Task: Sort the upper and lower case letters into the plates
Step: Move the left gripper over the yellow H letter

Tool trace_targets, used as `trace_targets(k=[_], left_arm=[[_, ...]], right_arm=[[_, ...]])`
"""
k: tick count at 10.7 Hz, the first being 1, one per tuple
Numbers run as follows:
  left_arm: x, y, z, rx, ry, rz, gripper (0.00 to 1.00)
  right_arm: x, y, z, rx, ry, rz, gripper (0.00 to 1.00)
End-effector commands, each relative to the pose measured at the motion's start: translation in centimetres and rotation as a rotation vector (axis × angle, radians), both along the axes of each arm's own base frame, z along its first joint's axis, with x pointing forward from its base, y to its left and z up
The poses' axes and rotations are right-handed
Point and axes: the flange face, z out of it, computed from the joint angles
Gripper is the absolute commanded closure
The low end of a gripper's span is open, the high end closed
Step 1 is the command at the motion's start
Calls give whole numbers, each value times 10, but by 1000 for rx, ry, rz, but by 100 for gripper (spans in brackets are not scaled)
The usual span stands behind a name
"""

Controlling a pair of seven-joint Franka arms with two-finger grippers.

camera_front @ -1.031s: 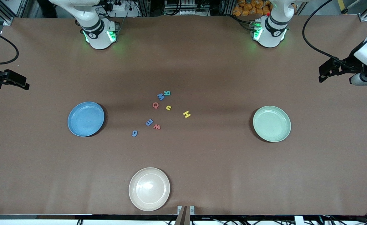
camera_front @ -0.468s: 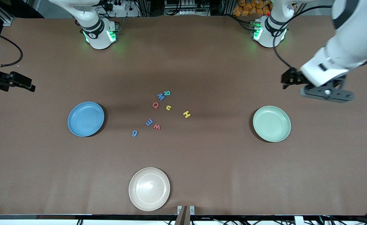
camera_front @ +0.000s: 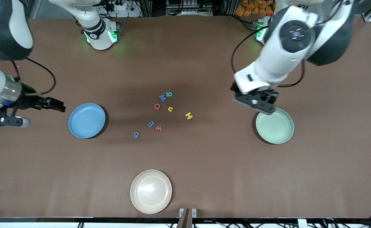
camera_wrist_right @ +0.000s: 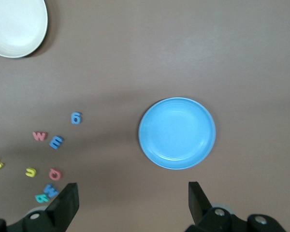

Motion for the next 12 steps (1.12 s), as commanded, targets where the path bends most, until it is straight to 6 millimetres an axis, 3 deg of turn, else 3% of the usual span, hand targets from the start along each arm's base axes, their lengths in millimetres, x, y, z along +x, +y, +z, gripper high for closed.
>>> trace_targets(k=[1, 4, 7, 10, 12], left_arm=[[-9, -46, -36, -16, 10, -55, 0], [-20, -95, -92, -11, 5, -138, 0], [-28, -139, -165, -20, -44, -210, 0], [-28, -152, -215, -41, -45, -210, 0], [-42, -169, -241, -47, -47, -247, 0]], right_arm=[[14, 25, -28, 13, 7, -94, 0], [28, 47, -65, 19, 21, -190, 0], [34, 67, -92, 20, 40, -246, 0], [35, 73, -98, 19, 47, -263, 0], [35, 76, -101, 18, 49, -274, 0]])
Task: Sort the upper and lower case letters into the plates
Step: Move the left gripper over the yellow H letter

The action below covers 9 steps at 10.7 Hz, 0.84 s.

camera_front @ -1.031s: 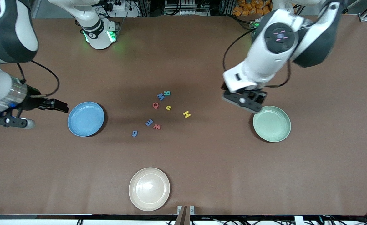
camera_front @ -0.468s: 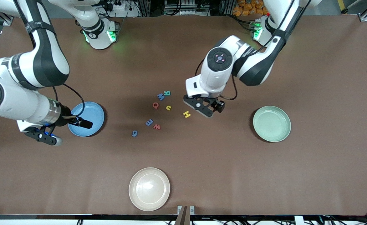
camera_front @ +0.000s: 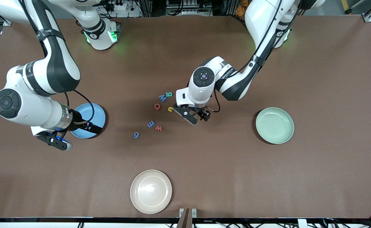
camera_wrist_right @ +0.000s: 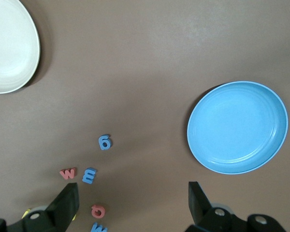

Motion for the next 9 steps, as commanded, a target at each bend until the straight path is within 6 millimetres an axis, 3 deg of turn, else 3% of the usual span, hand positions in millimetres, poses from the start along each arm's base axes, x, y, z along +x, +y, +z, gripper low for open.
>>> trace_targets(k=[1, 5, 6, 9], left_arm=[[-14, -24, -20, 13, -48, -55, 0], [-18, -31, -54, 8, -69, -82, 9], [-19, -30, -68, 18, -59, -94, 15], [-26, -34, -85, 46, -76, -146, 29]], right_arm=[[2, 4, -2, 2, 0, -23, 0], [2, 10, -5, 1, -1, -18, 0], [2, 16, -9, 0, 0, -21, 0], [4, 26, -16, -1, -4, -53, 0]])
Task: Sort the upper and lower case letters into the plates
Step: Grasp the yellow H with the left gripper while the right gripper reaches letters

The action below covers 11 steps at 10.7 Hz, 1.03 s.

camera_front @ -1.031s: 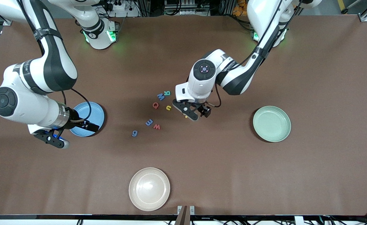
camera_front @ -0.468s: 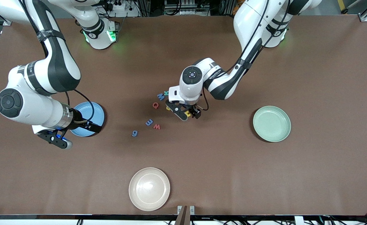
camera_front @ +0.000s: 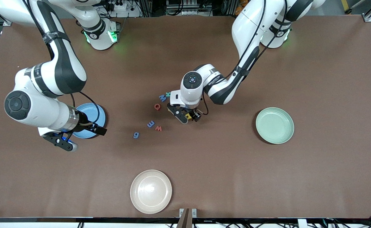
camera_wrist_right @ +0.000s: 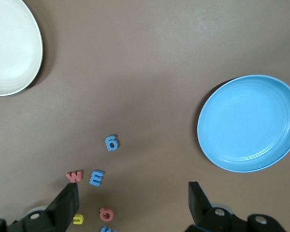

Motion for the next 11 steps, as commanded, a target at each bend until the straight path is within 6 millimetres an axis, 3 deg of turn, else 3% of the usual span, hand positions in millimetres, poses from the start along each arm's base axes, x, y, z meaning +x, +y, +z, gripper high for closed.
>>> trace_targets(k=[1, 3, 5, 11], left_arm=[[2, -5, -7, 21, -40, -37, 32], [1, -4, -11, 26, -37, -40, 33], [1, -4, -12, 27, -36, -40, 39], [2, -2, -18, 31, -31, -34, 50]], right_arm=[[2, 13, -6, 2, 0, -25, 0], [0, 29, -18, 10, -10, -46, 0], [-2, 33, -26, 14, -15, -44, 0], [-7, 69, -77, 21, 49, -108, 0]])
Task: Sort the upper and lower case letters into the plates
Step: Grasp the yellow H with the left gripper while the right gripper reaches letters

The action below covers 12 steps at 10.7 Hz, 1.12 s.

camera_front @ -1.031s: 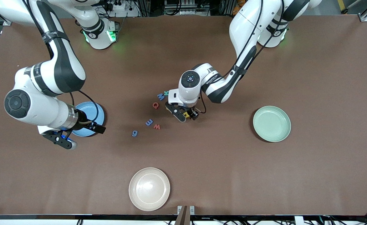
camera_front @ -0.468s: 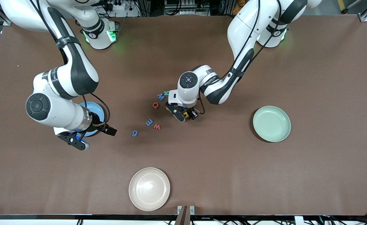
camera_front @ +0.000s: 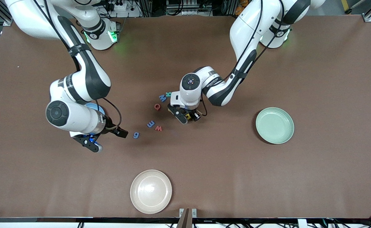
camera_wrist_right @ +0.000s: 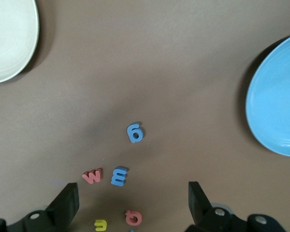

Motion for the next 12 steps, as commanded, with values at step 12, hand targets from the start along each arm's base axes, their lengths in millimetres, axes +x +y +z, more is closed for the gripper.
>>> trace_targets(k=[12], left_arm=[[133, 229, 162, 154, 85, 339, 100]], right_arm=[[-33, 64, -95, -36, 76, -194, 0]])
